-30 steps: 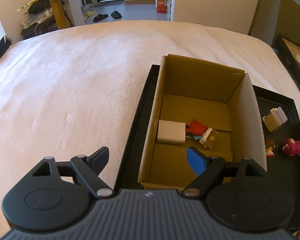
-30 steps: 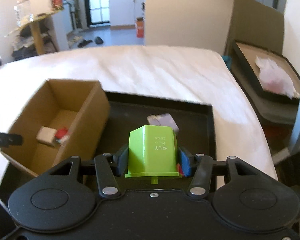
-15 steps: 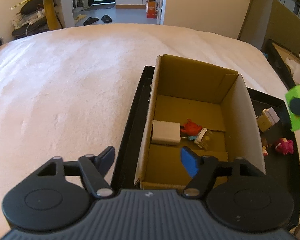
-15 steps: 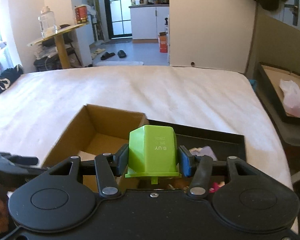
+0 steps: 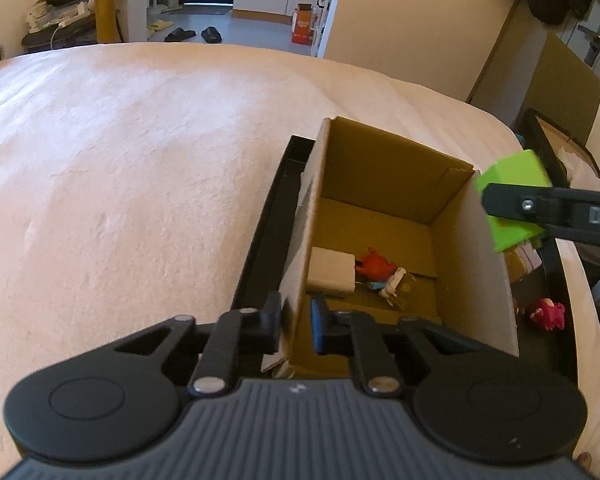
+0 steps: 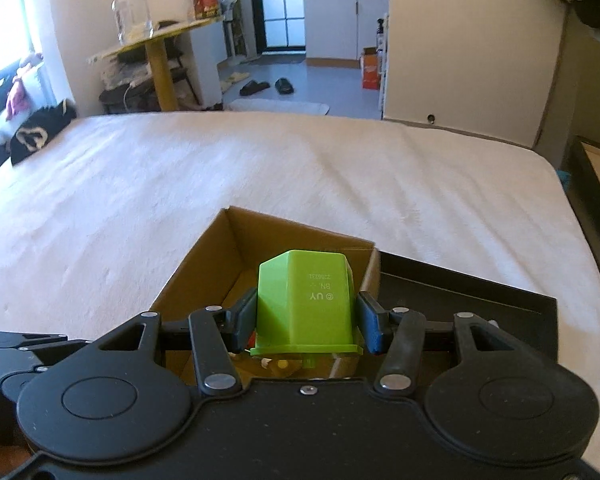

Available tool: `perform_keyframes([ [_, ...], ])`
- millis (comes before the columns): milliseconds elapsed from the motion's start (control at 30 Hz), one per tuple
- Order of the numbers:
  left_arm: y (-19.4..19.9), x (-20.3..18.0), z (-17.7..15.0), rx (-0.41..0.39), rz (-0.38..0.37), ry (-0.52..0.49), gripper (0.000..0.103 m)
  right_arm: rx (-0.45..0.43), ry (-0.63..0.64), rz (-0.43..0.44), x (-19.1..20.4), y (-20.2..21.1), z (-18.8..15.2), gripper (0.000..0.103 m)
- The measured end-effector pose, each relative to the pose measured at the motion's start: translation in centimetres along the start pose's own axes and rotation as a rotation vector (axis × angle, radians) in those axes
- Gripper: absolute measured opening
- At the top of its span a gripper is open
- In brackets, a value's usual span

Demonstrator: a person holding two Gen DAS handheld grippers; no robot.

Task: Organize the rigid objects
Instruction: 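Carry the lime-green cube into the box and release it, then grasp the pink figurine with the right gripper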

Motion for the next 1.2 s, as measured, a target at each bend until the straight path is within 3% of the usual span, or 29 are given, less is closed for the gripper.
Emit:
perform_keyframes([
  [167, -0.2, 0.4, -0.1, -0.003, -0.013, 0.013, 0.011, 0.031, 0.057, -0.018, 1.2, -1.5, 0.2, 0.052],
  [300, -0.1, 0.3, -0.1, -0.01, -0.023, 0.012, 0.011, 0.041, 0.101, -0.088, 1.6, -2.2, 0.1, 0.056],
  [900, 0.1, 0.0, 0.1, 0.004, -0.003, -0.005, 0.011, 0.02, -0.041, -0.1, -4.1, 3.4, -3.3, 0.056],
  [1200, 0.4, -0.9, 0.3, 0.019, 0.039, -0.04, 0.011, 0.023, -0.105, -0.158, -7.4, 2.6, -5.3, 0.056],
])
Point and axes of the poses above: each gripper's, at about its wrist camera, not at the fingertips, and y roughly against the way its jaws point, x to its left, z to its top, the point moved 2 cm from there along -y, roughly the way its jaws point, and after that the axes turned 6 degrees about -y, right-handed, at the moved point
